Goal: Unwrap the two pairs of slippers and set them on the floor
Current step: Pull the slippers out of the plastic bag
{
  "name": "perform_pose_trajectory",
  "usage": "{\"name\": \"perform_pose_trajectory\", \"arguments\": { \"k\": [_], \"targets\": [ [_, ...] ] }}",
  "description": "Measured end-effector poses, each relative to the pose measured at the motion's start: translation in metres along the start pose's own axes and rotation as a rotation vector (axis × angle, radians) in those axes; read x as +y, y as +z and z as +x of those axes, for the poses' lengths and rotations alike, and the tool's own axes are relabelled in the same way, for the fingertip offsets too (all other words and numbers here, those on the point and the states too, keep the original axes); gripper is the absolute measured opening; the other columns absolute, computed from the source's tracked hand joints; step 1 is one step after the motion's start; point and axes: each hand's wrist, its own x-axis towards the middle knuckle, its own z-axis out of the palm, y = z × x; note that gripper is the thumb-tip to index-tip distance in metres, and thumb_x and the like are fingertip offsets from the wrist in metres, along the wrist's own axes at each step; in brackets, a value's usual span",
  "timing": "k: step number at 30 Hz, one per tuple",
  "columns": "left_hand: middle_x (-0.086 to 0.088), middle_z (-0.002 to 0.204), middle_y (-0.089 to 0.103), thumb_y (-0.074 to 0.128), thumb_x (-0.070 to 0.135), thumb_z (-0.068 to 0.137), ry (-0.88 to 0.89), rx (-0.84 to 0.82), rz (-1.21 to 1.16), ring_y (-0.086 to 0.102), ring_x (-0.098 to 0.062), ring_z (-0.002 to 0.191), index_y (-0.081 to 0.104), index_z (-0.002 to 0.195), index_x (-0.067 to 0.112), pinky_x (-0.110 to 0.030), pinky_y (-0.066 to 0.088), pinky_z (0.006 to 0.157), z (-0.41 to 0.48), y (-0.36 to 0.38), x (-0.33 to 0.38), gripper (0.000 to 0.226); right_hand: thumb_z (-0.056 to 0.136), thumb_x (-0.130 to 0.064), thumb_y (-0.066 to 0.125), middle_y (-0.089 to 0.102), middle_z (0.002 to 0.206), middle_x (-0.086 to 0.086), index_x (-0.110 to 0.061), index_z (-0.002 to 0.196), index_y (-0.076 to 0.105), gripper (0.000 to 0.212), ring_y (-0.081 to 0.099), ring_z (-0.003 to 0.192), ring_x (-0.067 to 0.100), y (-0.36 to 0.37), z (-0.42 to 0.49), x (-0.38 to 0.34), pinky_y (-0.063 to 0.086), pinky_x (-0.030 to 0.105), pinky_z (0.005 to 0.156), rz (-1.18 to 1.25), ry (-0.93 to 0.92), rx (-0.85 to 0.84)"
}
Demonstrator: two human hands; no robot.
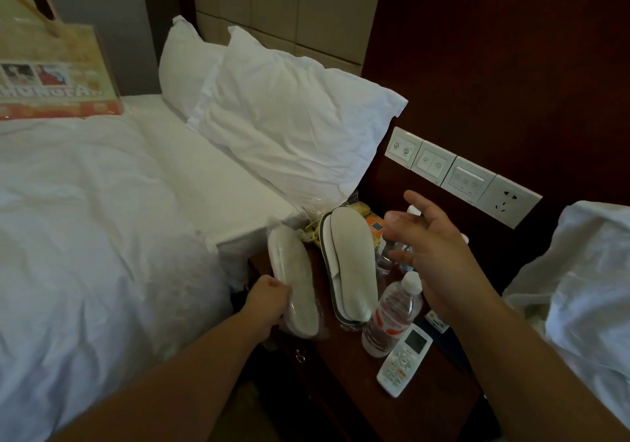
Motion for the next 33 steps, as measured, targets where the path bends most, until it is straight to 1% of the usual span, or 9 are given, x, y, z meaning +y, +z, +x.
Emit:
{"name": "perform_pose_trajectory", "arguments": {
  "k": [3,6,10,15,18,21,25,29,33],
  "targets": [
    [-0.01,0.071,0.055,0.06,0.034,0.088,0.133,-0.049,0.021,0.051,-0.021,0.056,0.05,0.078,0.014,-0.03,0.044,0.045,-0.011,-0.019,0.01,0.025,0.083,-0.031,0.072,0.067,0.113,-0.009,-0.039,0.135,0.047,0.058,0.065,0.106,0.013,0.009,-0.008,0.0,0.055,0.041,0.085,0.01,0.019,-0.02],
    [-0.007,0.075,0.059,0.065,0.033,0.086,0.218,-0.076,-0.036,0.054,-0.02,0.064,0.053,0.069,0.027,-0.032,0.048,0.051,-0.028,-0.038,0.023,0.022,0.083,-0.033,0.072,0.063,0.118,-0.009,-0.041,0.135,0.046,0.058,0.061,0.109,0.013,0.02,-0.016,0.002,0.054,0.038,0.083,0.008,0.042,-0.038],
    [-0.012,0.092,0.067,0.067,0.02,0.086,0.298,-0.216,-0.193,0.059,-0.024,0.075,0.051,0.063,0.024,-0.036,0.049,0.056,-0.062,-0.057,0.038,0.029,0.08,-0.037,0.074,0.056,0.125,-0.012,-0.045,0.133,0.046,0.06,0.056,0.112,0.01,0.031,-0.03,0.003,0.05,0.041,0.092,-0.009,0.074,-0.022],
    [-0.009,0.075,0.066,0.061,0.005,0.089,0.358,-0.352,-0.357,0.058,-0.022,0.062,0.053,0.063,0.019,-0.032,0.05,0.052,-0.119,-0.073,0.058,0.03,0.078,-0.043,0.076,0.044,0.132,-0.006,-0.037,0.142,0.037,0.075,0.051,0.113,0.016,0.041,-0.052,-0.001,0.045,0.037,0.089,-0.003,0.179,-0.041],
    [-0.009,0.07,0.06,0.062,0.006,0.082,0.364,-0.439,-0.431,0.054,-0.021,0.06,0.054,0.061,0.019,-0.03,0.048,0.051,-0.151,-0.08,0.068,0.026,0.073,-0.049,0.078,0.056,0.126,-0.004,-0.034,0.141,0.038,0.081,0.057,0.105,0.014,0.046,-0.067,-0.011,0.047,0.038,0.087,0.049,0.224,-0.074],
    [-0.008,0.068,0.059,0.063,0.004,0.078,0.346,-0.525,-0.445,0.056,-0.019,0.055,0.054,0.062,0.017,-0.026,0.048,0.045,-0.172,-0.087,0.074,0.023,0.073,-0.04,0.081,0.07,0.114,-0.003,-0.032,0.132,0.049,0.068,0.07,0.097,0.021,0.046,-0.077,-0.027,0.056,0.036,0.074,0.174,0.222,-0.14],
    [-0.009,0.079,0.063,0.068,-0.005,0.066,0.371,-0.572,-0.377,0.062,-0.022,0.063,0.056,0.079,0.015,-0.031,0.051,0.051,-0.192,-0.096,0.079,0.026,0.078,-0.005,0.077,0.07,0.115,0.005,-0.022,0.133,0.048,0.065,0.072,0.096,0.024,0.046,-0.093,-0.043,0.059,0.036,0.071,0.242,0.187,-0.129],
    [-0.009,0.11,0.069,0.078,0.012,0.062,0.443,-0.462,-0.278,0.07,-0.026,0.092,0.052,0.12,0.024,-0.036,0.057,0.07,-0.207,-0.104,0.1,0.064,0.076,0.007,0.073,0.07,0.117,0.005,-0.02,0.121,0.061,0.054,0.069,0.102,0.026,0.049,-0.11,-0.055,0.059,0.045,0.082,0.235,0.11,-0.24],
    [-0.005,0.116,0.07,0.086,0.028,0.067,0.622,-0.495,-0.222,0.07,-0.024,0.102,0.056,0.124,0.023,-0.032,0.059,0.074,-0.228,-0.116,0.127,0.065,0.073,0.011,0.074,0.07,0.116,0.008,-0.015,0.117,0.063,0.052,0.069,0.102,0.027,0.056,-0.126,-0.063,0.059,0.042,0.082,0.221,0.049,-0.337]
  ]
}}
